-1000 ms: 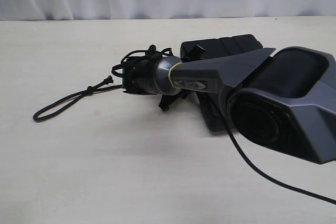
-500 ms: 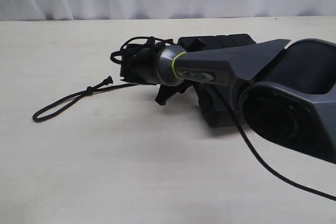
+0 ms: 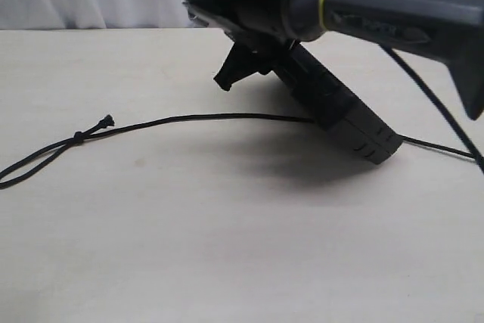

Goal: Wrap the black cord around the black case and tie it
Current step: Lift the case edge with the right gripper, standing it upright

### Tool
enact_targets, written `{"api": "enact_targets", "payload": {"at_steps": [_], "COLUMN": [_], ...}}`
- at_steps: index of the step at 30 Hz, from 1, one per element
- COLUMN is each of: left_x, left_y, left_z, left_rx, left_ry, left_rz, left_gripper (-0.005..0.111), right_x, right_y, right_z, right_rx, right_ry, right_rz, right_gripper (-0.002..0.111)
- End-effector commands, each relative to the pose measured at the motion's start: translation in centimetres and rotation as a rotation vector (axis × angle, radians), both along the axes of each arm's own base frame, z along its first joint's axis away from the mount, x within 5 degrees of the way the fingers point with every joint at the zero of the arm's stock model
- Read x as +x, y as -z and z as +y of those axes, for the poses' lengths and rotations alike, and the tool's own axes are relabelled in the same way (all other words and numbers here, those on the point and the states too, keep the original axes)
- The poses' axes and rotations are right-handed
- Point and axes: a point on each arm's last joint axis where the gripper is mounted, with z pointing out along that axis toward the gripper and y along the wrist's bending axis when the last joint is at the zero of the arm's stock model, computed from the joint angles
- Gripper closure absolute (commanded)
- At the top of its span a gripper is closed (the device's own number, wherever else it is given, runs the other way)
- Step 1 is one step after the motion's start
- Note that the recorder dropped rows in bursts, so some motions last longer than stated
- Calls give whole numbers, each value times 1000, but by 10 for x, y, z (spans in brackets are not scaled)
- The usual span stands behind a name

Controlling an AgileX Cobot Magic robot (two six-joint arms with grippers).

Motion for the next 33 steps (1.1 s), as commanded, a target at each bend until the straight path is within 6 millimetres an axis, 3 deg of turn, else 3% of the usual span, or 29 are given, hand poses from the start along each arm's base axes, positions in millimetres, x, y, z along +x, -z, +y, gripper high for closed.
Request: {"api": "enact_targets", "payload": {"at_steps": [1,5,13,22,28,33], "left_x": [0,0,0,0,0,0], "left_y": [-1,-1,-1,-1,-1,-1], "left_z": [0,0,0,0,0,0], "left_rx": [-6,-6,-6,-6,-6,-6], "left_ry": [3,3,3,3,3,3], "left_rz": [-16,-16,-16,-16,-16,-16], "left_gripper": [107,107,107,107,107,107], "right_x": [4,8,23,34,36,33], "right_y": [-31,-48,-49,-45,-30,-21], "right_z": [-32,-67,-108,-165,-195,-202], "right_rx": [77,230,465,441,411,386], "right_ry": [65,128,159,238,277,249], "right_rz": [3,89,194,232,268,315], "right_gripper": [104,104,104,104,104,104]}}
